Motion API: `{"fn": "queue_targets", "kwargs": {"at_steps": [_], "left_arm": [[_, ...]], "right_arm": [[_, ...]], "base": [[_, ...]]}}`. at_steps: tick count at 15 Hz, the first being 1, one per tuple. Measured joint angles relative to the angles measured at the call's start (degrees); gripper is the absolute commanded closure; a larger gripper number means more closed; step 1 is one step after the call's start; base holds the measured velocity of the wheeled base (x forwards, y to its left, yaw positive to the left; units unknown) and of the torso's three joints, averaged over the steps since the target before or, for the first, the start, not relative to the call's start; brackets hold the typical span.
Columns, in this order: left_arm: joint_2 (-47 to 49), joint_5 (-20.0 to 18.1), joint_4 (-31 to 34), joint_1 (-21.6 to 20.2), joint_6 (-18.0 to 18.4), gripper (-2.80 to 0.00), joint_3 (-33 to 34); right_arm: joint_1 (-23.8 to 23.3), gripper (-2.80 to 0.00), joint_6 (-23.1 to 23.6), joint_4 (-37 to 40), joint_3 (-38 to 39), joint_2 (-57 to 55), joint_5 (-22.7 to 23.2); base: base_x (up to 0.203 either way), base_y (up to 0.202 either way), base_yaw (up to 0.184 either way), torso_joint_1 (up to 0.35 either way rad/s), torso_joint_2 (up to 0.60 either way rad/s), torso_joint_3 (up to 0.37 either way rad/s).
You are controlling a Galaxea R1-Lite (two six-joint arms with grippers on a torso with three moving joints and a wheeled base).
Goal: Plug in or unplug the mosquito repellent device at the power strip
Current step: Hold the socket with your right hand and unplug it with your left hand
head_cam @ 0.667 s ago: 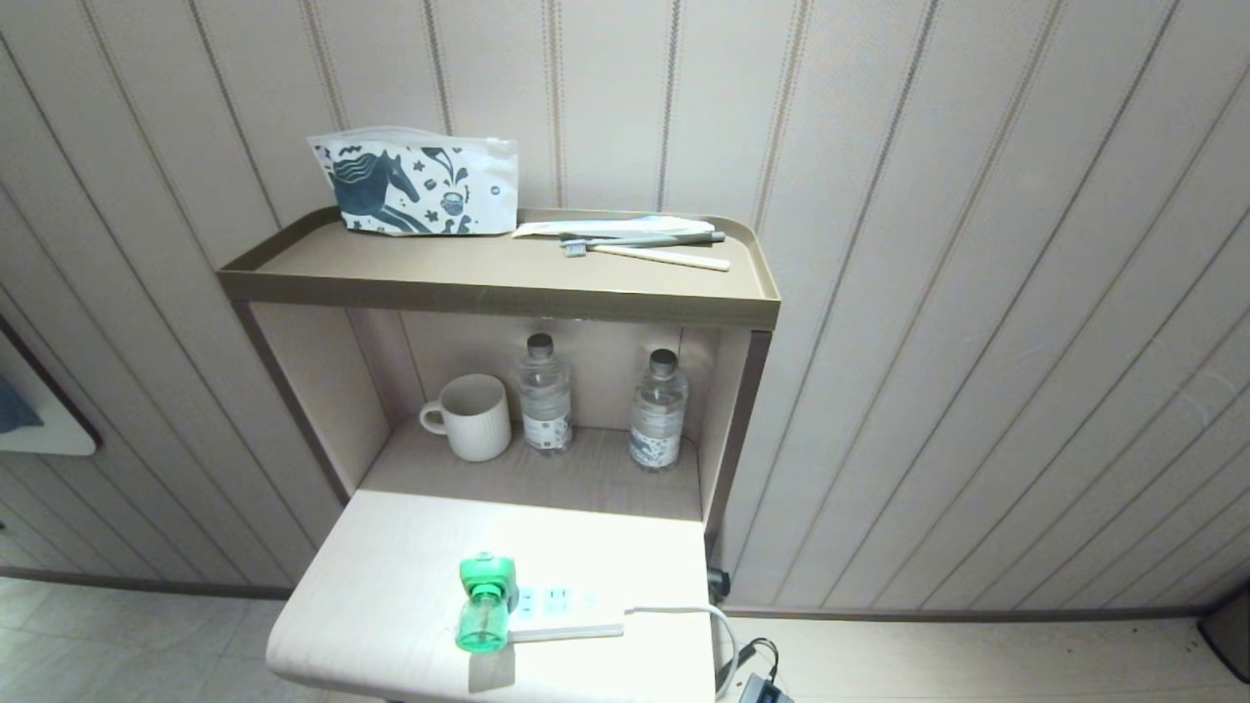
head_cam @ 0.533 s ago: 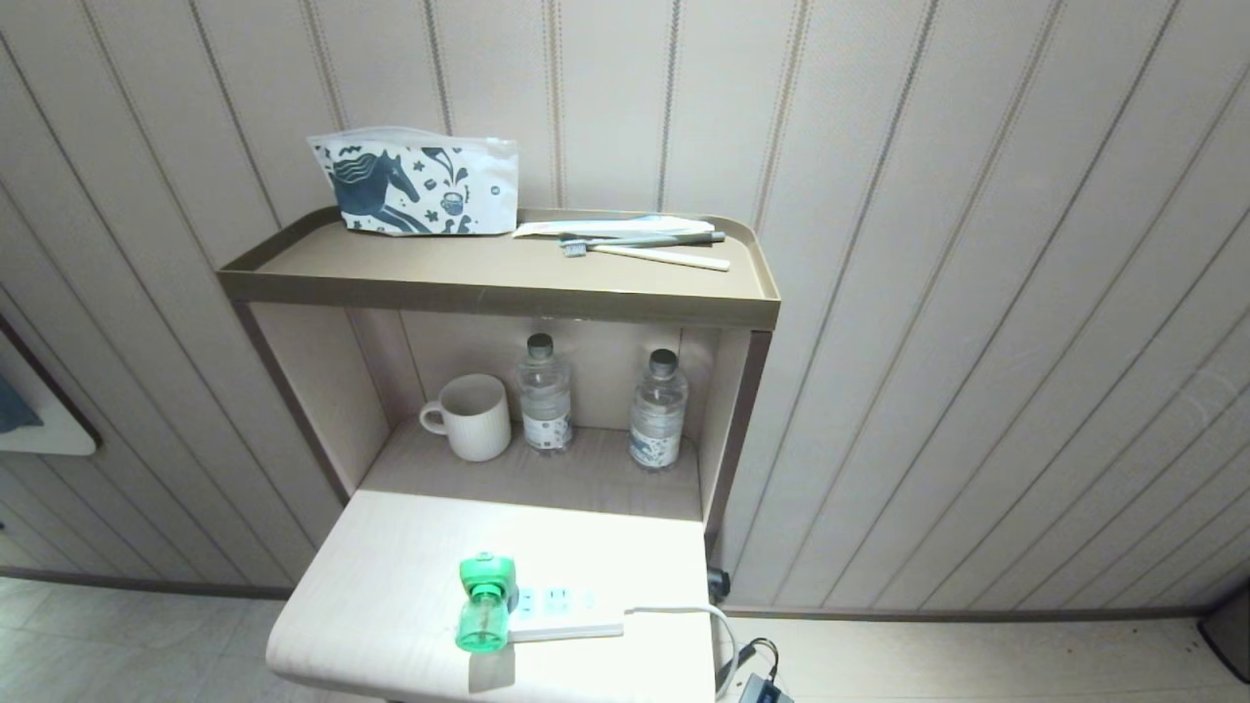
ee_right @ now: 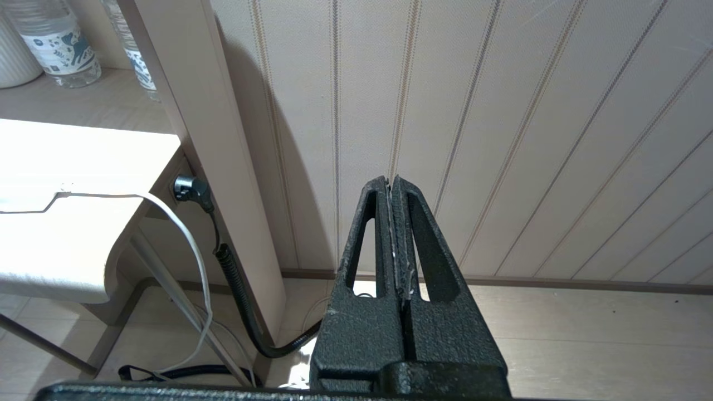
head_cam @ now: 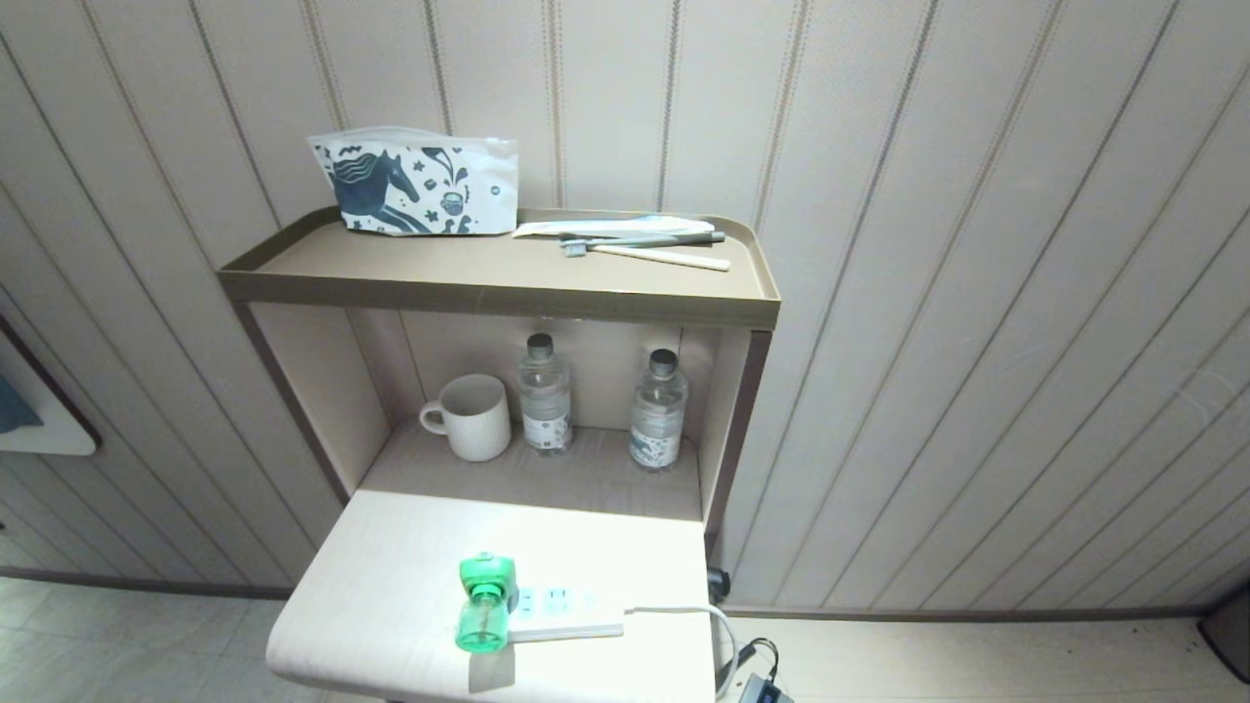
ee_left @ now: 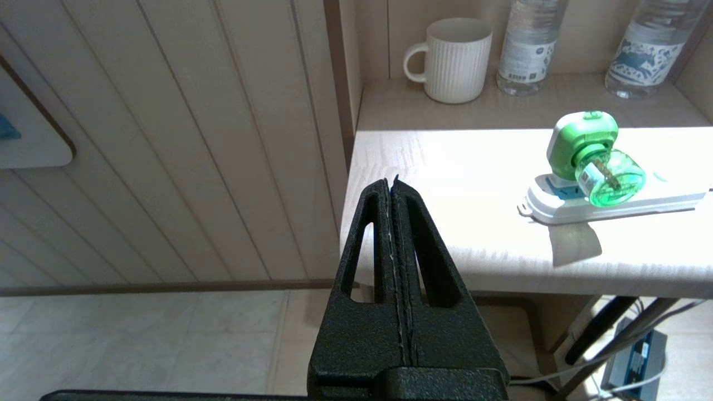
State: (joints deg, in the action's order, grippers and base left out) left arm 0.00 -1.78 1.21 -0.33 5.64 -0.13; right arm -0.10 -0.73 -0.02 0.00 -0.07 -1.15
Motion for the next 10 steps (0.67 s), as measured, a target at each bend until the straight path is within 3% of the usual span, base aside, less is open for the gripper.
{"fn": "queue_targets", "kwargs": {"at_steps": [4, 8, 10], "left_arm": [[0.8, 0.0, 3.5, 0.0, -0.1, 0.0, -6.9], [9.6, -0.5, 13.9, 0.0, -0.3, 0.0, -27.7], [18.0, -1.3, 22.7, -0.1, -0.8, 0.0, -39.6]], "right_arm": [[0.0, 0.0, 0.0, 0.0, 0.0, 0.0, 0.0], [0.0, 0.0, 0.0, 0.0, 0.0, 0.0, 0.0], [0.0, 0.0, 0.0, 0.0, 0.0, 0.0, 0.0]], "base": [[0.0, 0.0, 0.0, 0.0, 0.0, 0.0], [0.0, 0.0, 0.0, 0.0, 0.0, 0.0], [0.0, 0.0, 0.0, 0.0, 0.0, 0.0]]}}
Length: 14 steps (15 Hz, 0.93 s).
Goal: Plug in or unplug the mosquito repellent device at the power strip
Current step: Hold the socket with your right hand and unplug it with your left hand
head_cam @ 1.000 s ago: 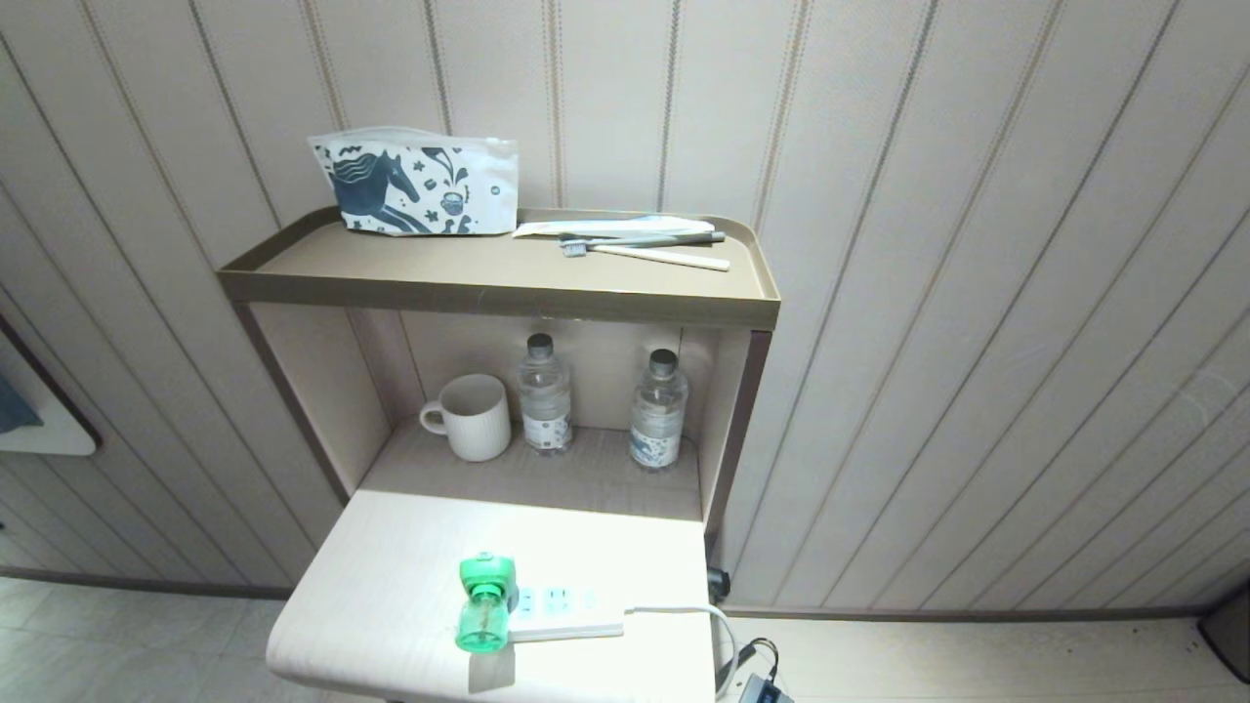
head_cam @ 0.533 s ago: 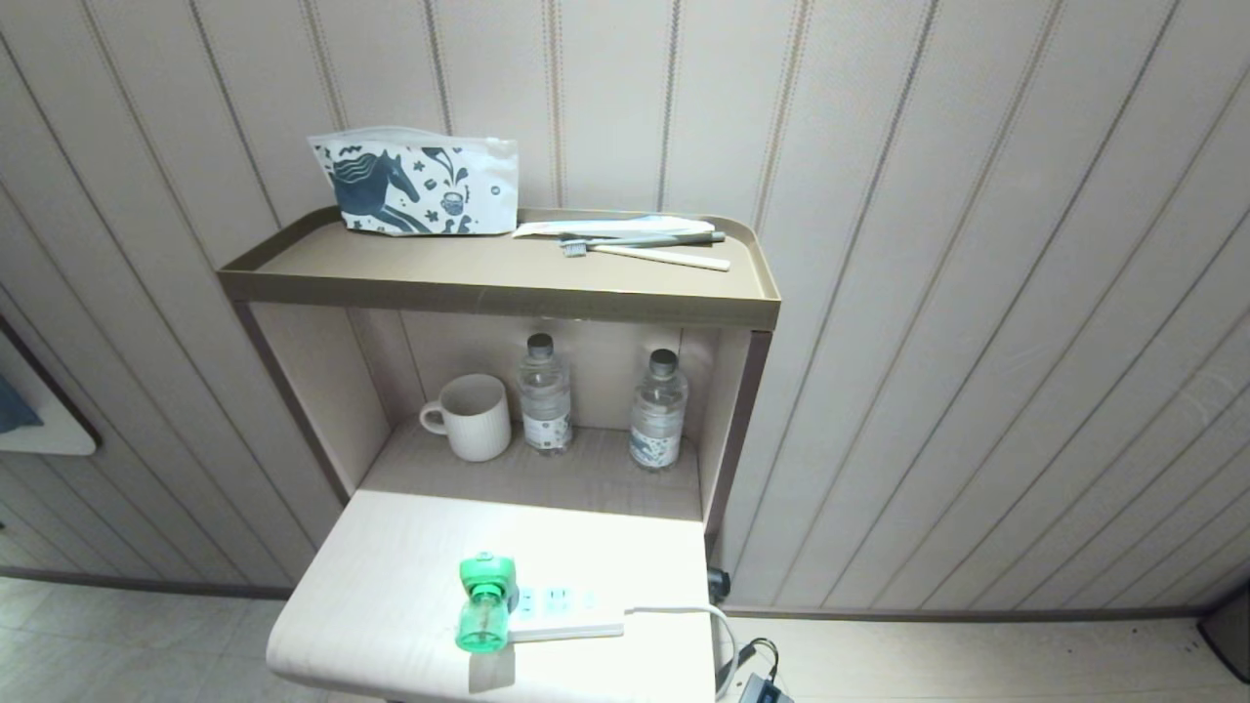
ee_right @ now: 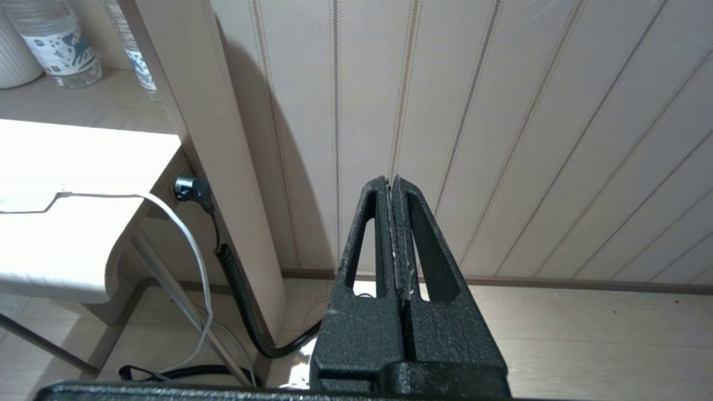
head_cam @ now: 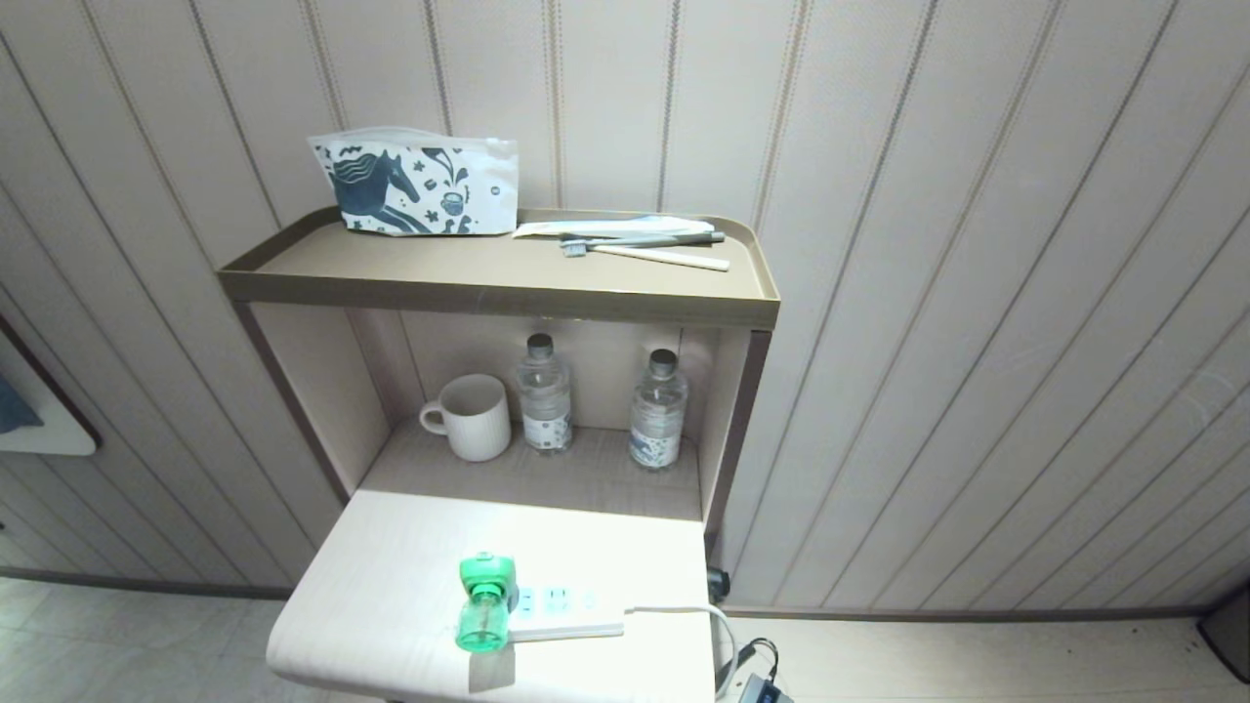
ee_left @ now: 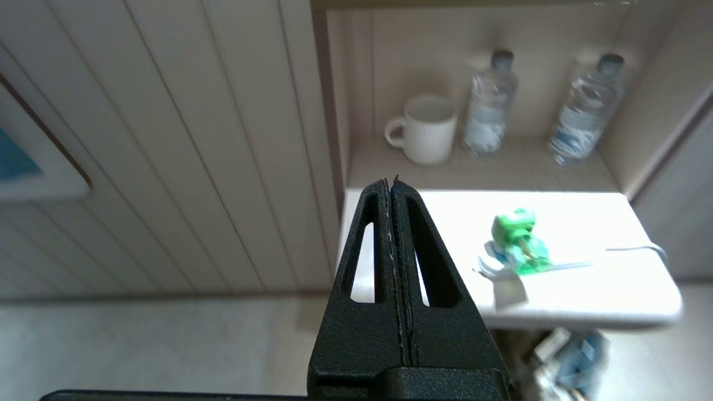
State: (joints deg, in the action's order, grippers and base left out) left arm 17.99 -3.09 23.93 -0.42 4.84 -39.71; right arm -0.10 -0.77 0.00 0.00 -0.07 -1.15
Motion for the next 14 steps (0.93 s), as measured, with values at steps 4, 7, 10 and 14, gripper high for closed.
{"fn": "queue_targets", "kwargs": {"at_steps": [4, 7, 10, 14], "left_arm": [[22.4, -4.7, 20.8, 0.5, -6.2, 0.0, -25.9], [38.0, -9.8, 40.0, 7.8, -13.7, 0.0, -41.1], [49.0, -6.9, 48.9, 25.0, -26.1, 0.0, -45.2], [63.4, 1.9, 44.7, 43.0, -43.0, 0.0, -44.0]], "right_arm": [[0.0, 0.0, 0.1, 0.0, 0.0, 0.0, 0.0], [0.0, 0.0, 0.1, 0.0, 0.0, 0.0, 0.0], [0.0, 0.0, 0.0, 0.0, 0.0, 0.0, 0.0], [0.0, 0.0, 0.0, 0.0, 0.0, 0.0, 0.0]], "base": [[0.0, 0.0, 0.0, 0.0, 0.0, 0.0], [0.0, 0.0, 0.0, 0.0, 0.0, 0.0], [0.0, 0.0, 0.0, 0.0, 0.0, 0.0], [0.0, 0.0, 0.0, 0.0, 0.0, 0.0]]}}
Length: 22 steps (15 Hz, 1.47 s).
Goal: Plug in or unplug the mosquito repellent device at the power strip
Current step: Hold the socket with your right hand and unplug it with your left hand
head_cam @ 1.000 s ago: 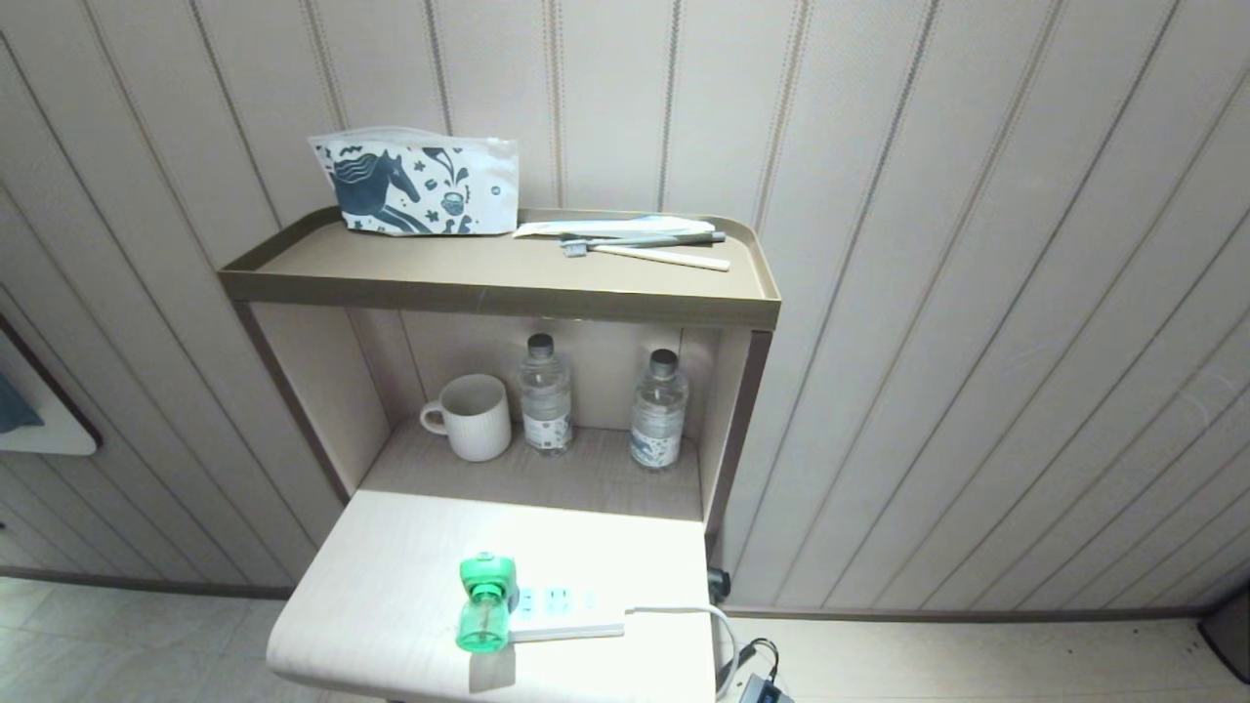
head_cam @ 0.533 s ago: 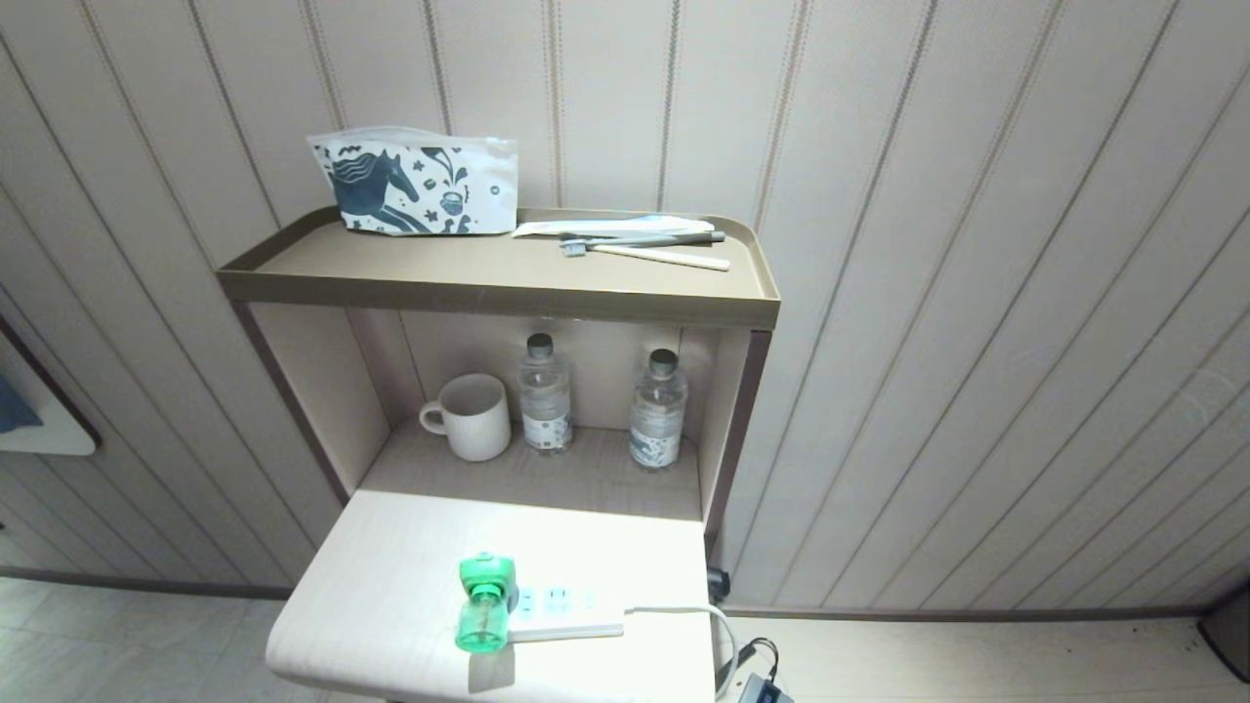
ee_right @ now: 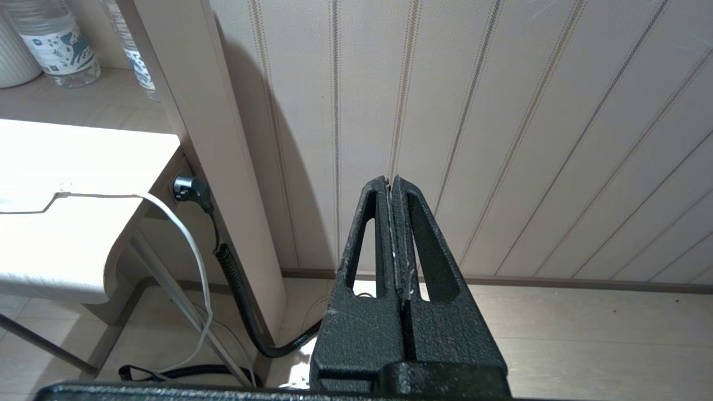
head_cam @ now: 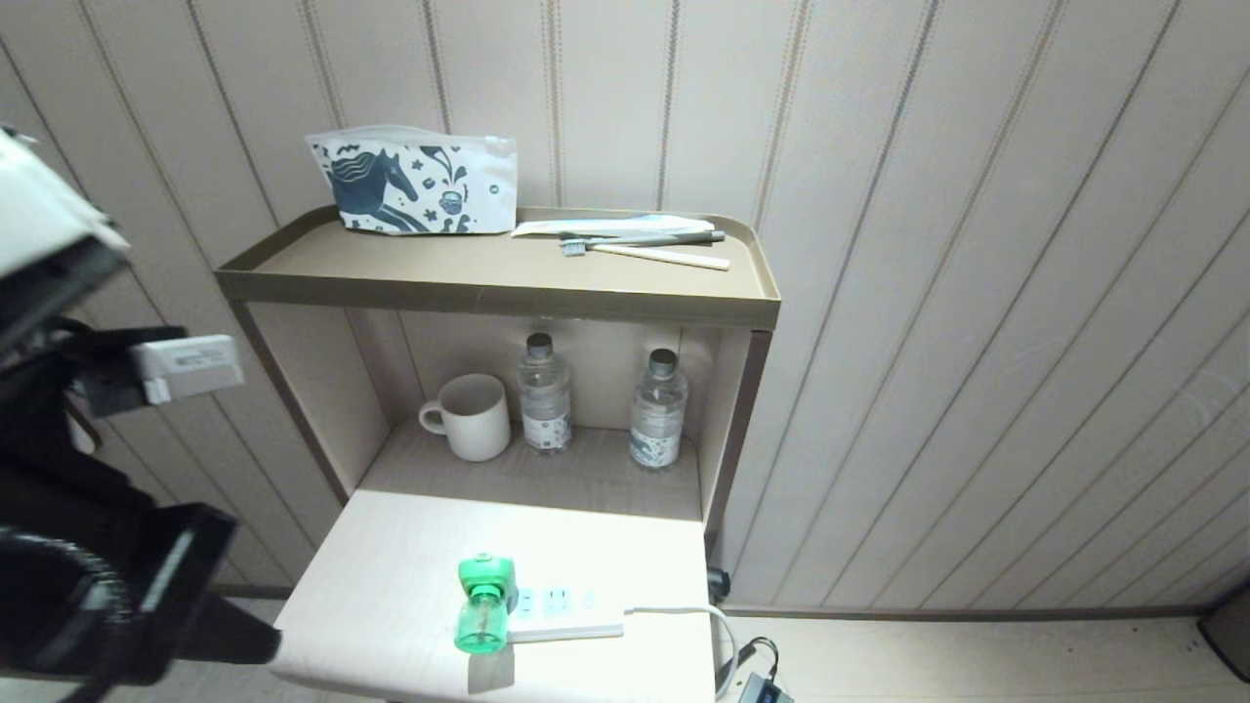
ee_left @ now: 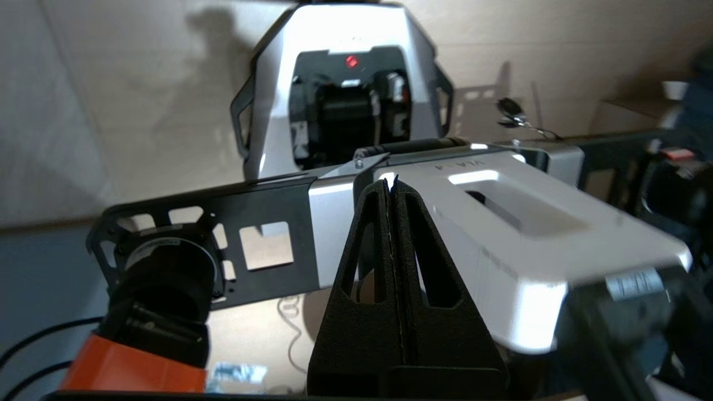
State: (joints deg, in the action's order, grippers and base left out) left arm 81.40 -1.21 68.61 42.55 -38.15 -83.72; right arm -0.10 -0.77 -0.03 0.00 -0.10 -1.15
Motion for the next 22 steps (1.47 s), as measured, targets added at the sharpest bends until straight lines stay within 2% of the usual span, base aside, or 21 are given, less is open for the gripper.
{"fn": "queue_targets", "kwargs": {"at_steps": [2, 7, 10, 13, 14, 19, 22], "left_arm": [[6.4, 1.7, -1.1, 1.8, -3.2, 0.0, 0.4], [18.7, 3.8, -1.7, 1.7, -6.7, 0.0, -1.8], [23.0, 6.8, -4.1, 1.1, -9.3, 0.0, -3.1], [25.0, 7.4, -6.1, -0.4, -10.0, 0.0, -4.0], [25.3, 7.3, -6.1, -0.6, -10.1, -2.8, -4.2], [28.5, 7.1, -6.3, -1.6, -11.9, -2.8, -6.7], [33.0, 6.4, -9.3, -3.3, -12.0, -2.8, -6.4]], "right_arm": [[0.0, 0.0, 0.0, 0.0, 0.0, 0.0, 0.0], [0.0, 0.0, 0.0, 0.0, 0.0, 0.0, 0.0], [0.0, 0.0, 0.0, 0.0, 0.0, 0.0, 0.0], [0.0, 0.0, 0.0, 0.0, 0.0, 0.0, 0.0], [0.0, 0.0, 0.0, 0.0, 0.0, 0.0, 0.0], [0.0, 0.0, 0.0, 0.0, 0.0, 0.0, 0.0], [0.0, 0.0, 0.1, 0.0, 0.0, 0.0, 0.0]], "base": [[0.0, 0.0, 0.0, 0.0, 0.0, 0.0], [0.0, 0.0, 0.0, 0.0, 0.0, 0.0], [0.0, 0.0, 0.0, 0.0, 0.0, 0.0], [0.0, 0.0, 0.0, 0.0, 0.0, 0.0], [0.0, 0.0, 0.0, 0.0, 0.0, 0.0], [0.0, 0.0, 0.0, 0.0, 0.0, 0.0], [0.0, 0.0, 0.0, 0.0, 0.0, 0.0]]}}
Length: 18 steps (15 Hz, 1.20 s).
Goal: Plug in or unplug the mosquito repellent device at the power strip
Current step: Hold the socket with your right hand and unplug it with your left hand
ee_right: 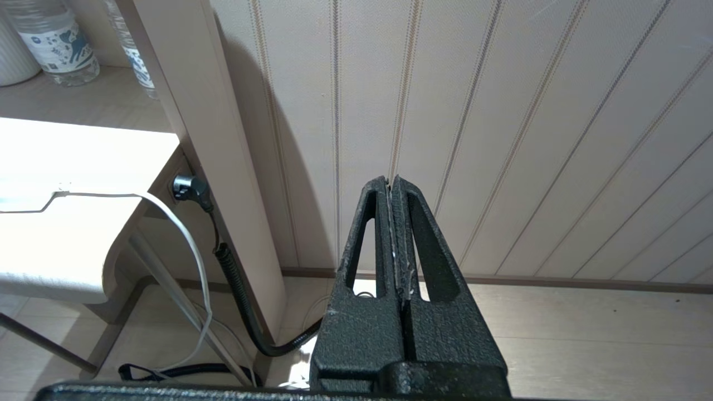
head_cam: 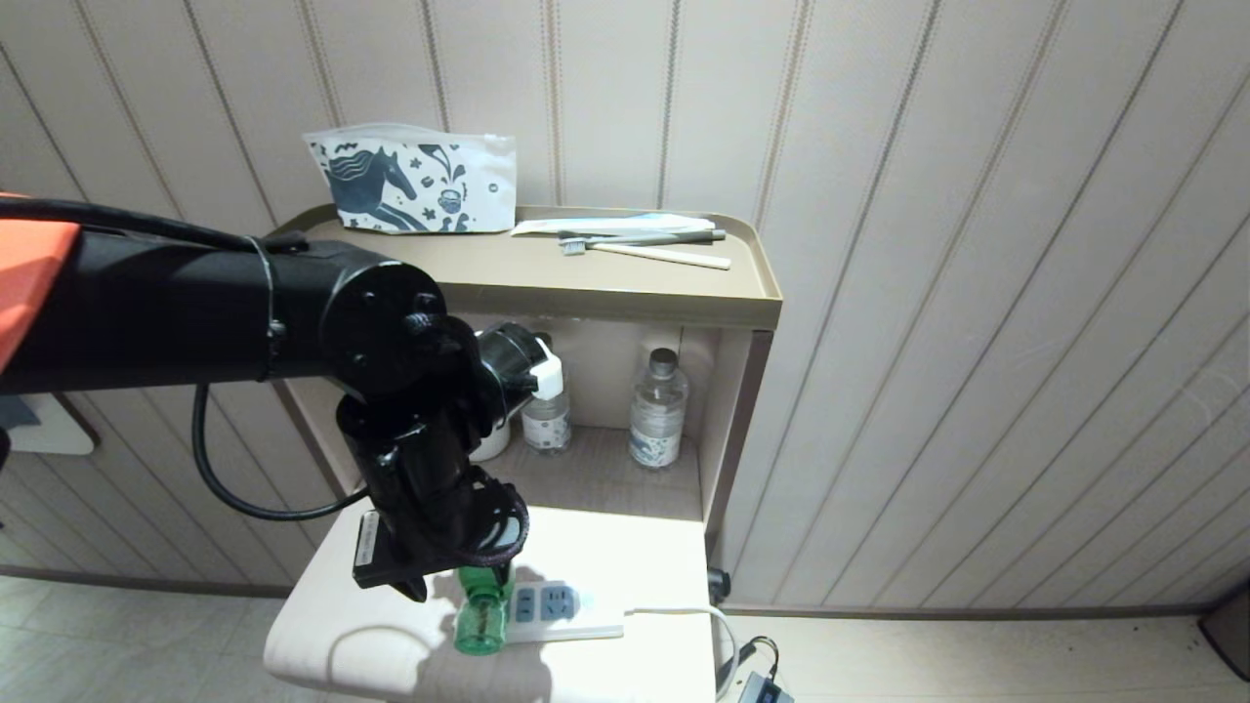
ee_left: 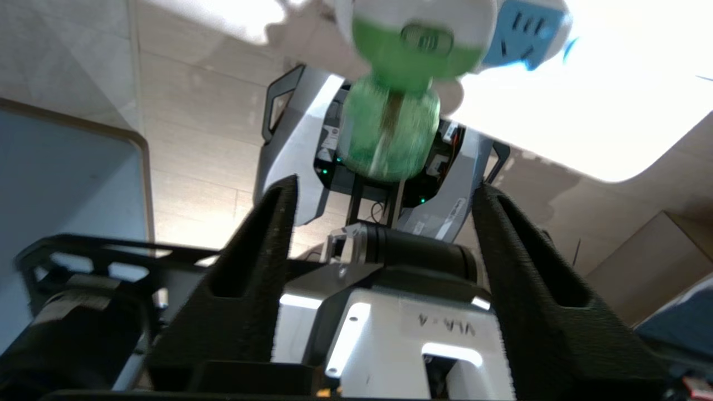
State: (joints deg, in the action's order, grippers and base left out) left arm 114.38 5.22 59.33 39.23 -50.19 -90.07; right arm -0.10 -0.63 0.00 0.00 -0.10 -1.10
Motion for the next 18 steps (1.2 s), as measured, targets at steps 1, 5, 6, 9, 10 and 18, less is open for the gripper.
{"fn": "queue_targets", "kwargs": {"at_steps": [1, 5, 6, 9, 10, 18], "left_arm": [[1.3, -0.4, -1.8, -0.4, 0.1, -2.8, 0.6], [6.4, -1.5, -7.0, -0.8, 0.6, -2.8, 1.2], [7.5, -1.7, -8.4, -0.8, 0.8, -2.8, 0.9], [9.8, -1.6, -9.5, -1.8, 1.2, -2.8, 0.6], [10.3, -1.7, -9.8, -2.6, 1.5, -2.8, 0.6], [10.9, -1.9, -10.7, -5.8, 4.1, -2.8, 1.0]], "right_arm": [[0.0, 0.0, 0.0, 0.0, 0.0, 0.0, 0.0], [0.0, 0.0, 0.0, 0.0, 0.0, 0.0, 0.0], [0.0, 0.0, 0.1, 0.0, 0.0, 0.0, 0.0], [0.0, 0.0, 0.1, 0.0, 0.0, 0.0, 0.0], [0.0, 0.0, 0.1, 0.0, 0.0, 0.0, 0.0], [0.0, 0.0, 0.1, 0.0, 0.0, 0.0, 0.0]], "base": [[0.0, 0.0, 0.0, 0.0, 0.0, 0.0], [0.0, 0.0, 0.0, 0.0, 0.0, 0.0], [0.0, 0.0, 0.0, 0.0, 0.0, 0.0], [0.0, 0.0, 0.0, 0.0, 0.0, 0.0], [0.0, 0.0, 0.0, 0.0, 0.0, 0.0], [0.0, 0.0, 0.0, 0.0, 0.0, 0.0]]}}
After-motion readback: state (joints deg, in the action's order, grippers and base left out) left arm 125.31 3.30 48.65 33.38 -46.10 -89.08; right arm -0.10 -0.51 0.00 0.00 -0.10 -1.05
